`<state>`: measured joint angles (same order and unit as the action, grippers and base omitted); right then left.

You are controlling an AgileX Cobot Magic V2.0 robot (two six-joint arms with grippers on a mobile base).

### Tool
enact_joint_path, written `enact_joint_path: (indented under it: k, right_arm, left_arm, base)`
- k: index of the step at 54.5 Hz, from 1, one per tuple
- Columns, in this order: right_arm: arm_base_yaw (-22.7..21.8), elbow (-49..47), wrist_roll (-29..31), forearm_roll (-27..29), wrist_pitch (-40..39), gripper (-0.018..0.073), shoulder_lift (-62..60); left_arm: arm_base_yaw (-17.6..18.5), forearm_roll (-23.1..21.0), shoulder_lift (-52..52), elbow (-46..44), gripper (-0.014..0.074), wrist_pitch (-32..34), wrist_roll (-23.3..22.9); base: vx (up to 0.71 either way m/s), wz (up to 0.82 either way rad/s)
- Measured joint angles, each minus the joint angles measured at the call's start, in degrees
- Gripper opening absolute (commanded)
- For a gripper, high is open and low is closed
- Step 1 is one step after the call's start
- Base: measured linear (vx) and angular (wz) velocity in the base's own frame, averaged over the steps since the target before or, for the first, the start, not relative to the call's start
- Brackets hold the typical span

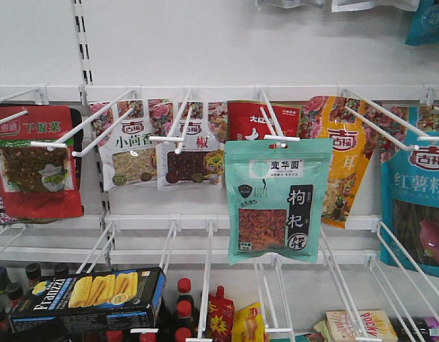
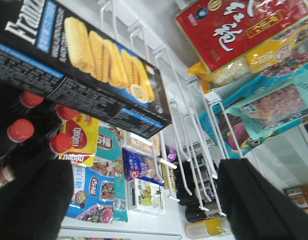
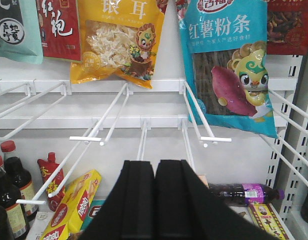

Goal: Pick snacks and fruit into basket
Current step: 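Close the left gripper on the Franzzi box and lift it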

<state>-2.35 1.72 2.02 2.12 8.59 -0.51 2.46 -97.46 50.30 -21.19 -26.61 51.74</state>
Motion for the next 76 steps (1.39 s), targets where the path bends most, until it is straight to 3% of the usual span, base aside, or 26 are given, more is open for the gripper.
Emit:
enact_joint_path:
  k: [25,40,76]
  right_arm:
    - [0.0,0.0,0.0,0.0,0.0,-0.0008,0.0]
    - [0.0,0.0,0.0,0.0,0.0,-0.0008,0.0]
    - [0.0,0.0,0.0,0.0,0.0,-0.0008,0.0]
  left_arm:
    - [0.0,-0.2,8.8,-5.5,0.0614,0.3,-3.7]
    - [0.0,-0.2,10.8,-6.3,0.0607,0.2,-3.2]
    - [0.0,-0.2,10.8,-7.2,0.0593,-0.1,8.1]
  base:
    - [0.0,0.0]
    - [0.0,0.0]
    - [0.0,0.0]
